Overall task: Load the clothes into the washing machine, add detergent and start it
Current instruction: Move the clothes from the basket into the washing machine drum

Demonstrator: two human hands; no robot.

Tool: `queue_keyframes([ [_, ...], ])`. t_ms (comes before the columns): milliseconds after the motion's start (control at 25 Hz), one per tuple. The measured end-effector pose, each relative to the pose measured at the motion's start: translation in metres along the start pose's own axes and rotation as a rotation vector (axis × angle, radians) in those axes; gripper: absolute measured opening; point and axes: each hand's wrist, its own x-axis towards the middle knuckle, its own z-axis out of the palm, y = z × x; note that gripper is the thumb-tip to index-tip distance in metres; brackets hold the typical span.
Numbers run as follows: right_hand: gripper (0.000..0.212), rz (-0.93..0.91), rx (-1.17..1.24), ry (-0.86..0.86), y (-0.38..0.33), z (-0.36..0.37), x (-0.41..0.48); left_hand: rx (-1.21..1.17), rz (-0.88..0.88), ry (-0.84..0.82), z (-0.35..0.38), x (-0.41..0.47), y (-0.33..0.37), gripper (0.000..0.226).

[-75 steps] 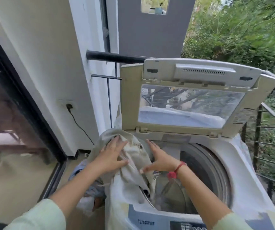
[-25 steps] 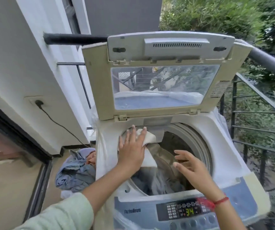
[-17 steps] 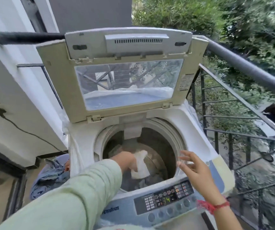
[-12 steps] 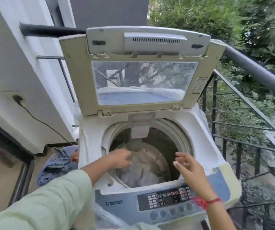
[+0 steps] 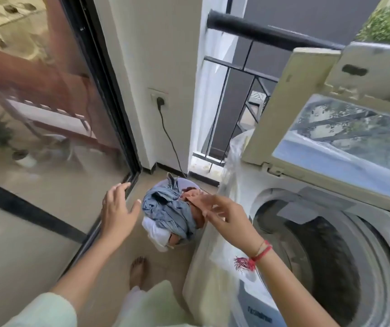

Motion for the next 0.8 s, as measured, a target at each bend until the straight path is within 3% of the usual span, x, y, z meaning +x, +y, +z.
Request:
queue_keyframes([
  [120,0.032,0.048,-0.15,-0.1,0.002,0.053,0.089,0.107,-0.113,-0.192,0.016,0.037,-0.065,0.049],
  [240,0.035,0.299,-0.283,-0.1,0.039,0.101,0.169,0.2,-0.184,-0.498,0.045,0.075,-0.118,0.052],
  [440,0.052,0.728,-0.516,-0.257,0.116,0.176,0.203,0.419,-0.025,-0.872,0.107,0.119,-0.172,0.053],
  [680,0.103,0.838,-0.713,-0.278,0.207,0.237,0.221,0.529,0.283,-1.068,0.202,0.145,-0.221,0.057],
  [800,0.117,0.885,-0.78,-0.275,0.259,0.267,0.235,0.559,0.435,-0.974,0.255,0.153,-0.239,0.076],
])
